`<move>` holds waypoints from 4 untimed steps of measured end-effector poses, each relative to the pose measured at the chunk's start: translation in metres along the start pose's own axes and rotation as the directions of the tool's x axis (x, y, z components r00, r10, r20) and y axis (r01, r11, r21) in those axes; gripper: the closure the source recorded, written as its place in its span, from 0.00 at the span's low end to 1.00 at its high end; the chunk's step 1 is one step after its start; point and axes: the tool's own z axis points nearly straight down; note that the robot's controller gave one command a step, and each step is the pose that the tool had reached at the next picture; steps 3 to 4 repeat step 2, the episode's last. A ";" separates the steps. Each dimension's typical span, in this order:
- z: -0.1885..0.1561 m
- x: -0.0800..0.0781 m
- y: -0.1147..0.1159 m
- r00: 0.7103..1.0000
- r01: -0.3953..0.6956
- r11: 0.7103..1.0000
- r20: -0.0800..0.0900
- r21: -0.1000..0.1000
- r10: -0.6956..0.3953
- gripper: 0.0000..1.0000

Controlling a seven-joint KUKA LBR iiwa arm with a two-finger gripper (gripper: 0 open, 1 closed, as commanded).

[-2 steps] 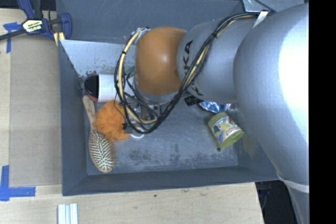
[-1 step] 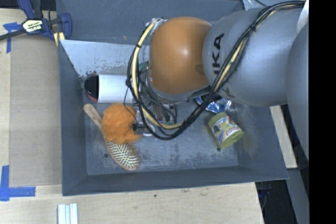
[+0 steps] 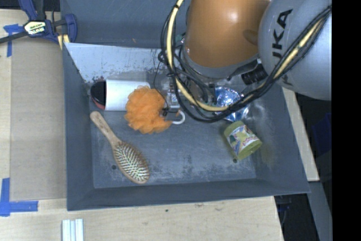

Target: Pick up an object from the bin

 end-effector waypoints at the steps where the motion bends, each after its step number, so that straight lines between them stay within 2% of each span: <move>1: 0.122 0.013 -0.030 0.986 0.169 0.986 -0.005 0.001 -0.169 1.00; 2: -0.033 -0.025 -0.020 0.995 0.099 0.995 0.007 0.000 -0.099 1.00; 4: -0.033 -0.025 -0.020 0.995 0.099 0.995 0.007 0.000 -0.099 1.00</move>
Offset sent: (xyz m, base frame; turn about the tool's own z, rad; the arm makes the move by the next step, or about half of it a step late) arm -0.0106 -0.0279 -0.1180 -0.1713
